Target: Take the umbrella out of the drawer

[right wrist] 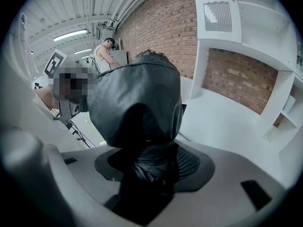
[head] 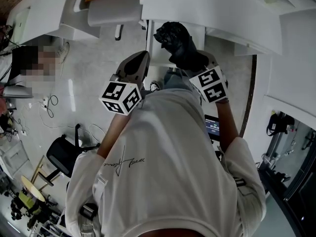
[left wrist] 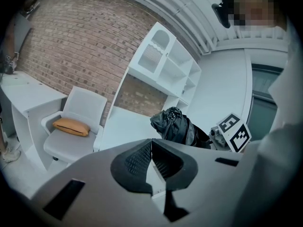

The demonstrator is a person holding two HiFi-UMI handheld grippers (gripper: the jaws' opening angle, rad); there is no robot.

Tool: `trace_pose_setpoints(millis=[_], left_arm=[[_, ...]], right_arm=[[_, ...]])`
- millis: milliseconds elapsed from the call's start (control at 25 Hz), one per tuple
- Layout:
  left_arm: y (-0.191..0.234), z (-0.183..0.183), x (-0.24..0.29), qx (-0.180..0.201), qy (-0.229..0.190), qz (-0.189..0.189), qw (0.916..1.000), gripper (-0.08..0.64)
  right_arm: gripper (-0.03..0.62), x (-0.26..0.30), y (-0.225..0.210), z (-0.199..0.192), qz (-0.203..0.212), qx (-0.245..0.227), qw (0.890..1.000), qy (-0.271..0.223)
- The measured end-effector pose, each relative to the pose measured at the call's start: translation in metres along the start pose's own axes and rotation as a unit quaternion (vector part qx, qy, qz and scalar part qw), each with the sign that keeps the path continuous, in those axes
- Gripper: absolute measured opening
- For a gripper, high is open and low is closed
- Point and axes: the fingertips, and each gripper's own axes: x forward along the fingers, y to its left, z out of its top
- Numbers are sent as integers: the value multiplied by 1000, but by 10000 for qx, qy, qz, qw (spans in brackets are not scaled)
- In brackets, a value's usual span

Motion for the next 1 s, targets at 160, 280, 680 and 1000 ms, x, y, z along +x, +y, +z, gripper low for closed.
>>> trace_pose_setpoints(millis=[160,280,680,1000], left_arm=[[-3,0,-4,22,-5,-42,10000,17],[-4,1,-6,23,-12,-68,10000,17],[-7,1,-13,28,-59,-164,9998,17],[-13,1,-18,-2,-121,-183,9998,17]], right_arm=[[247,-10,-1,3,-75,96,9999,-102],[247,-16,-1,7,-107,140,9996,-215],[247,-37,2,15,-217,366,9981,-446],[247,-59,-3,18,-343,730,9936,-786]])
